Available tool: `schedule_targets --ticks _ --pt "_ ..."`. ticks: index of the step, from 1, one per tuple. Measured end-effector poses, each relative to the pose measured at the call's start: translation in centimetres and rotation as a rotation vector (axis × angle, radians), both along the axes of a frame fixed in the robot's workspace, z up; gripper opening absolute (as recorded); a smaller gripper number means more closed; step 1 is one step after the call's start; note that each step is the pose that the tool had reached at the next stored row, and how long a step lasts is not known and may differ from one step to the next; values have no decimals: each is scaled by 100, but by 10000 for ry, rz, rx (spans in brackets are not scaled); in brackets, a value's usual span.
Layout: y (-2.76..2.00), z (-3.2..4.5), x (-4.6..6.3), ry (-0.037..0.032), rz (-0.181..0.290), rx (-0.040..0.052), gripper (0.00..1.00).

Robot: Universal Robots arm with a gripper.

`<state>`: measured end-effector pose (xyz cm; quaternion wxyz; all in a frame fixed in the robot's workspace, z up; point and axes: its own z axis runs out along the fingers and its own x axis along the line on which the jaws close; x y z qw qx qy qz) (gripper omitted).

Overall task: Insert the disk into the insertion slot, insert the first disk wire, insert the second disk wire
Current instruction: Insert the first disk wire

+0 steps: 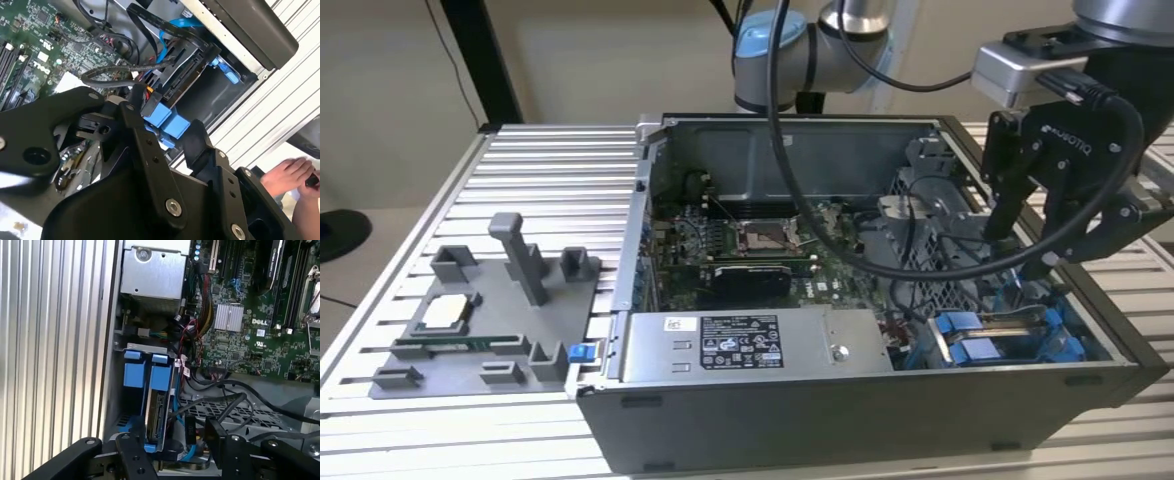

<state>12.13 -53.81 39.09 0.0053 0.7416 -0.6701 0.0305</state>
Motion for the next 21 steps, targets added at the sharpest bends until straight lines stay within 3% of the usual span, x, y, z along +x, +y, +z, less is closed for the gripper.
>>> schedule_targets --ticks 4,13,21 --pt "1 0 -43 -61 75 -1 100" --pt "7 -3 -62 -274 194 -4 100" --pt "27 -13 -63 -307 210 -3 100"
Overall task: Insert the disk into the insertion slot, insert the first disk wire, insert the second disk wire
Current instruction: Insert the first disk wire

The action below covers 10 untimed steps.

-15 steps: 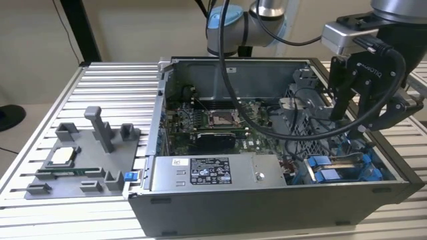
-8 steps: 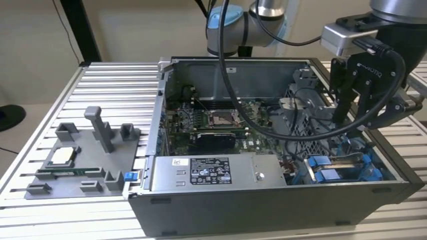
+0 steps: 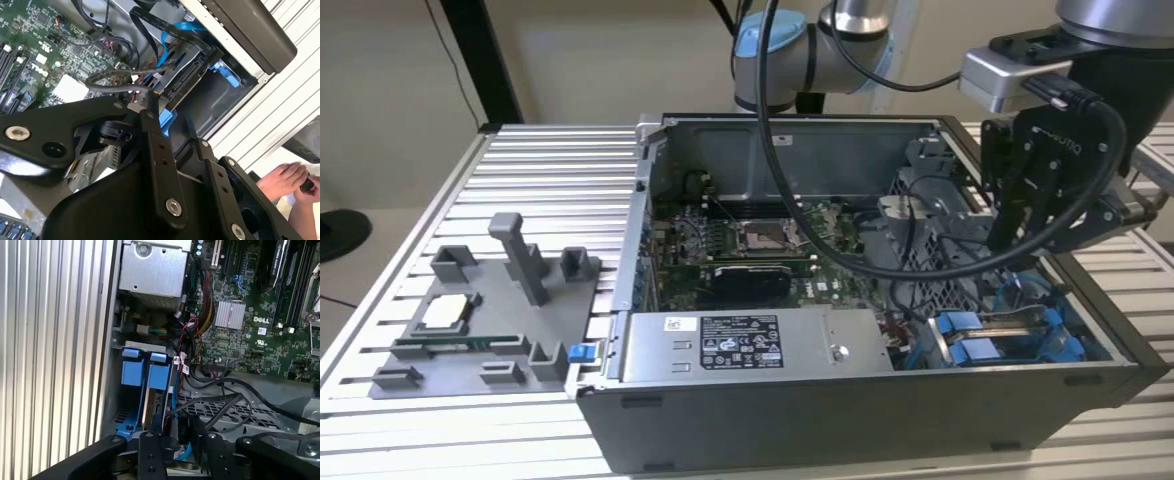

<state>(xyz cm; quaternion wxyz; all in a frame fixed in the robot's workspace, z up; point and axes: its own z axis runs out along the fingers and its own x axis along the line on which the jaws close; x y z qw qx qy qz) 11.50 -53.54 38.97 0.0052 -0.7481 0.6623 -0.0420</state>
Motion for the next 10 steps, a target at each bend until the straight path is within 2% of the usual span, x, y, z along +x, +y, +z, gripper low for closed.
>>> schedule_targets --ticks 10 --pt "45 -20 0 -48 0 0 100"
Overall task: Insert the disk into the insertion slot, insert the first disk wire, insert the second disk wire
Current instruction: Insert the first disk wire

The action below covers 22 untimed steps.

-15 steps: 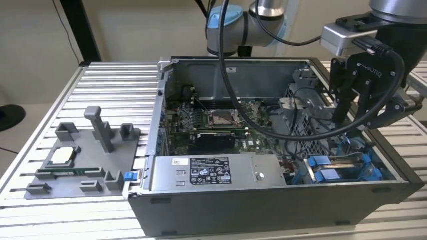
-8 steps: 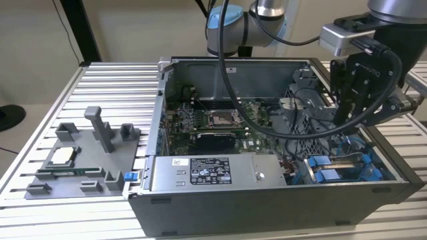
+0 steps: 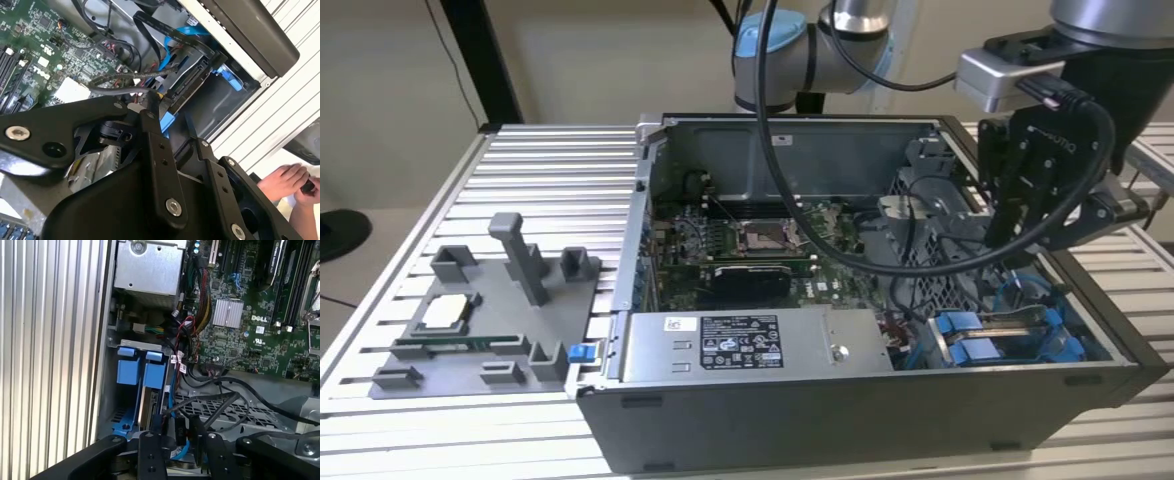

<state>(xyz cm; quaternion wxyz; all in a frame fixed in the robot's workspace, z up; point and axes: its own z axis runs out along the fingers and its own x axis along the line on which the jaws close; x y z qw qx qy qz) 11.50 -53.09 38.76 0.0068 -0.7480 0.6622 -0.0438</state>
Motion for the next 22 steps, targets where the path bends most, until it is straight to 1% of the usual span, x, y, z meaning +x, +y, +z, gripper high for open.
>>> schedule_targets --ticks 5,6,9,16,19,22 --pt "17 -9 0 -27 0 0 100" --pt "19 -9 0 -39 -1 -1 0" --pt "19 -9 0 -100 0 -1 0" --pt "20 -5 0 -114 0 1 0" --pt "20 15 0 -115 0 4 0" --pt "20 18 0 -121 0 8 0"
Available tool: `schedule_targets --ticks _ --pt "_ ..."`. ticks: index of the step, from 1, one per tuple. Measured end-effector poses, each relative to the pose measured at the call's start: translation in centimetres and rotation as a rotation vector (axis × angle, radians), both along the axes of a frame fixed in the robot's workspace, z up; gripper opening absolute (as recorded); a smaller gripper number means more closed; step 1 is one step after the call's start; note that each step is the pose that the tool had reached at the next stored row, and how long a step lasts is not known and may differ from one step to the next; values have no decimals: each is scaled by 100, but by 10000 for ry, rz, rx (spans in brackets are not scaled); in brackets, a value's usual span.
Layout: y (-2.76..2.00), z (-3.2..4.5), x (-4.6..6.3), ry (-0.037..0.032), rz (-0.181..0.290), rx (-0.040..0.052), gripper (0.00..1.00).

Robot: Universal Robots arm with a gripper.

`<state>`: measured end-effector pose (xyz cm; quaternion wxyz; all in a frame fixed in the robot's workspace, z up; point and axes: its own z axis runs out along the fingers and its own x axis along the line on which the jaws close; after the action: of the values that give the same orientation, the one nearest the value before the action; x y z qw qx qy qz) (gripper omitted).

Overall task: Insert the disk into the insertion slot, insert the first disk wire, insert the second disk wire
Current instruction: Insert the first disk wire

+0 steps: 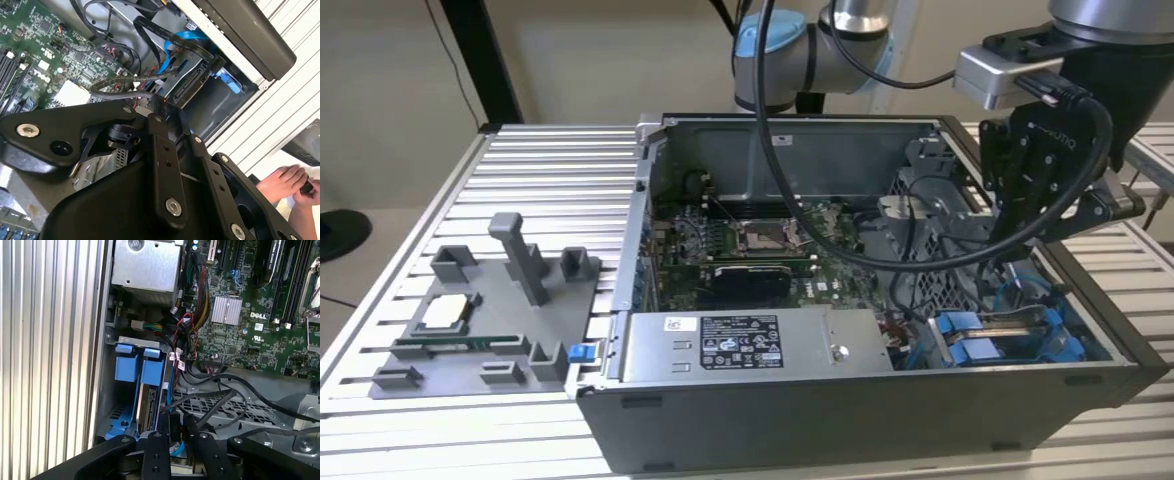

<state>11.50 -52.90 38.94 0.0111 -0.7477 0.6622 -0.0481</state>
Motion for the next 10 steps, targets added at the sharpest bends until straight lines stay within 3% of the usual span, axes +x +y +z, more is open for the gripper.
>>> schedule_targets --ticks 10 --pt "0 -21 0 -12 0 22 0"
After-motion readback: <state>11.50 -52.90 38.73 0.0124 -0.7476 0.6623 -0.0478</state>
